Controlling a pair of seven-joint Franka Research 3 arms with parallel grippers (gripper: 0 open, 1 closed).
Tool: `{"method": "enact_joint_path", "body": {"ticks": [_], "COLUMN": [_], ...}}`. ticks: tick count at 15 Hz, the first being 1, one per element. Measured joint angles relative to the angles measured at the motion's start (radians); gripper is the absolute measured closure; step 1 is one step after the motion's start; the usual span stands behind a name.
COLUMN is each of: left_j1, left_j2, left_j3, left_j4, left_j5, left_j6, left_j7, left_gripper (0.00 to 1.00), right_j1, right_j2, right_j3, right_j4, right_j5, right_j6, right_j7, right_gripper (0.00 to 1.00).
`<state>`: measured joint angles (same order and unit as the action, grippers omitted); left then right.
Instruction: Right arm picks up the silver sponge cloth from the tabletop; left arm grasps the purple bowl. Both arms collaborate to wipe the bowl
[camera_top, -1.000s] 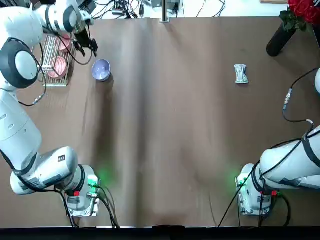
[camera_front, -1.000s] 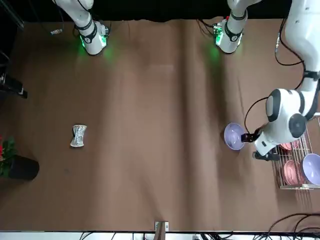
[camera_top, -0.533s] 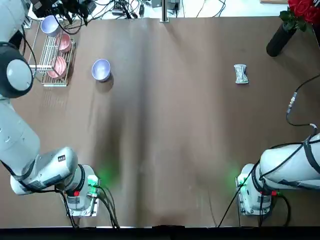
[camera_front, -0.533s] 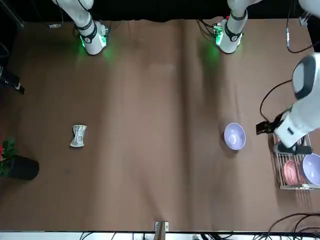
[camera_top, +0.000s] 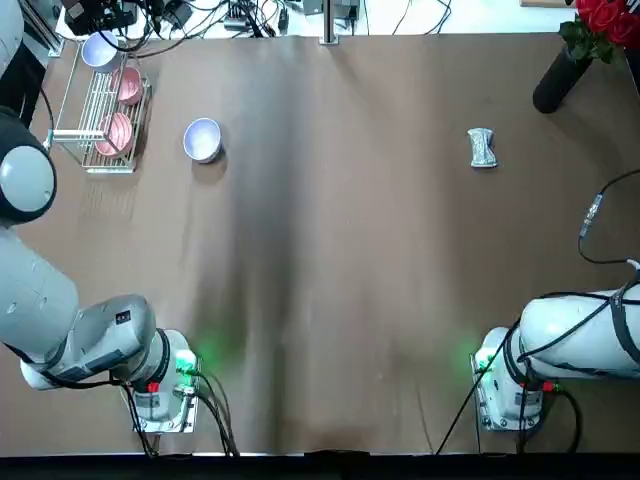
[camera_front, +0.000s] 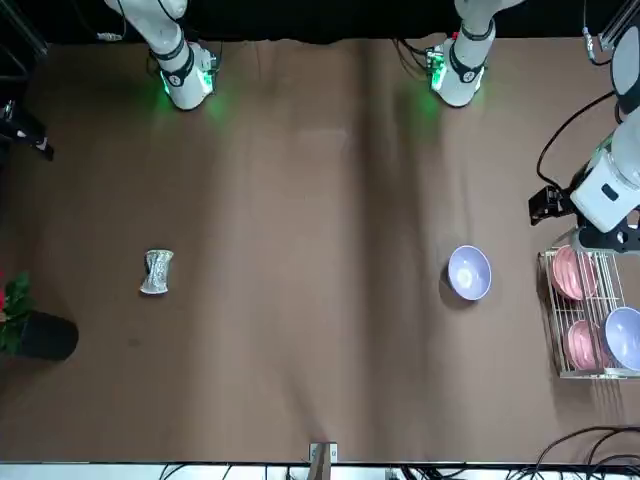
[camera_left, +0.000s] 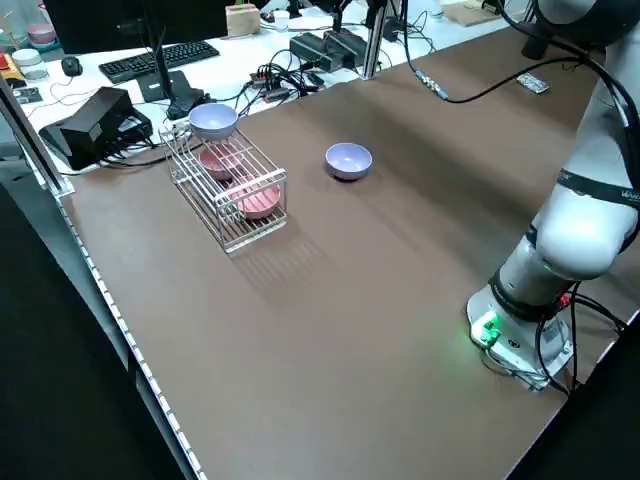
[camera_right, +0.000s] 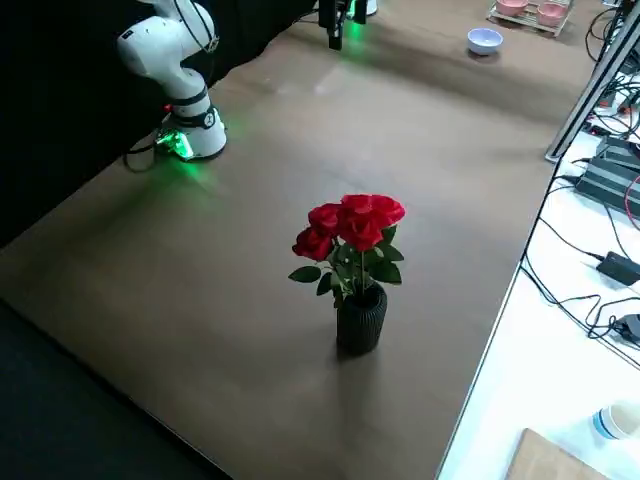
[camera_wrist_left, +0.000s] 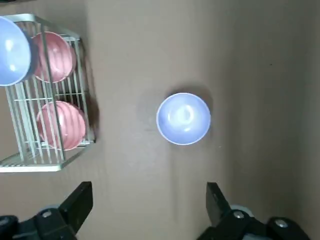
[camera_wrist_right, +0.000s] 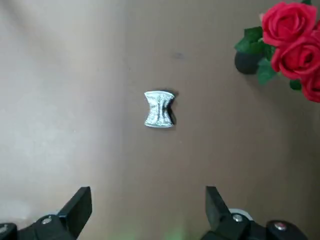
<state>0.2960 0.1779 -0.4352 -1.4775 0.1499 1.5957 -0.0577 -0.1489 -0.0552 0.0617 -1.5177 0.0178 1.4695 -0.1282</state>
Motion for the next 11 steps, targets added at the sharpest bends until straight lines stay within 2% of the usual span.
{"method": "enact_joint_path", "body": {"ticks": [2,3,6,7,9,11], "left_j1": [-0.034,-0.090,-0.341,-0.388,-0.413,-0.413], "left_j2": [-0.001,-0.006,-0.045,-0.067,-0.102,-0.116], "left_j3": [0.029,0.090,0.365,0.412,0.434,0.436], "left_j4": [0.000,0.000,-0.034,-0.065,-0.116,-0.134], "left_j5": [-0.044,-0.073,-0.125,-0.127,-0.127,-0.127], "left_j6": [0.012,0.018,0.052,0.074,0.096,0.101], "left_j7": [-0.012,-0.016,-0.016,-0.016,-0.017,-0.016], "left_gripper": [0.00,0.00,0.00,0.00,0.00,0.00], "right_j1": [0.000,0.000,0.000,0.000,0.000,0.000], "right_j2": [0.000,0.000,0.000,0.000,0.000,0.000], "right_j3": [0.000,0.000,0.000,0.000,0.000,0.002], "right_j4": [0.000,0.000,0.000,0.000,-0.002,-0.006], "right_j5": [-0.007,-0.007,-0.008,-0.008,-0.008,-0.008], "right_j6": [-0.005,-0.006,-0.010,-0.014,-0.019,-0.024], "right_j7": [0.000,0.000,0.000,0.000,0.000,-0.001], "right_gripper": [0.00,0.00,0.00,0.00,0.00,0.00]}}
